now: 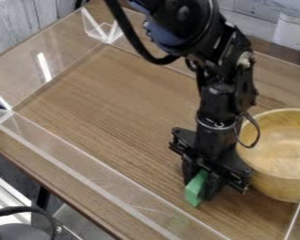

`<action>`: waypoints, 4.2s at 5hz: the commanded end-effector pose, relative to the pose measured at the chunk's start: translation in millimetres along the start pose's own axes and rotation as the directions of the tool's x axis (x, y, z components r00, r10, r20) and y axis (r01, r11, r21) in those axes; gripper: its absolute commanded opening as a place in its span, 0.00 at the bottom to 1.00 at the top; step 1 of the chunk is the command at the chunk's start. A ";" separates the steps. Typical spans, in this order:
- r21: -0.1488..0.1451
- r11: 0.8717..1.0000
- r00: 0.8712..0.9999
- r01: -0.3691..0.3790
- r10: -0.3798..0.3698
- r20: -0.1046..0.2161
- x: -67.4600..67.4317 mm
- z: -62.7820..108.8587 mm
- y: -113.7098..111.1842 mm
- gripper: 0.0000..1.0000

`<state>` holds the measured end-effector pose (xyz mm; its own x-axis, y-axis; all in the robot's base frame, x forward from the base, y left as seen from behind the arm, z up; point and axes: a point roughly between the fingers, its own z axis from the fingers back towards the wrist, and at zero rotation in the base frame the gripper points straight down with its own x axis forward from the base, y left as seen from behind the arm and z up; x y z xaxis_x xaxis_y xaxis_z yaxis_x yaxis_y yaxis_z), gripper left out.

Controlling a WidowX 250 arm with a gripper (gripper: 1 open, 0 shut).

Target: Put the green block in the brown bowl

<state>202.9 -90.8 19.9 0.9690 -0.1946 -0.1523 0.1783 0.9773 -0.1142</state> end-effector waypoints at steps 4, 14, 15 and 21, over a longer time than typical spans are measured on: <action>0.020 0.997 0.984 0.078 -0.080 0.161 8.5 74.6 -14.0 0.00; 0.005 0.987 0.982 0.163 -0.162 0.101 35.8 35.9 -32.8 0.00; 0.001 0.982 0.978 0.191 -0.190 0.082 36.9 22.8 -40.1 0.00; 0.025 0.996 0.986 0.082 -0.084 0.145 33.8 48.0 -2.7 0.00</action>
<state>235.7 -92.9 49.4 0.9633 -0.2629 -0.0549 0.2568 0.9615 -0.0975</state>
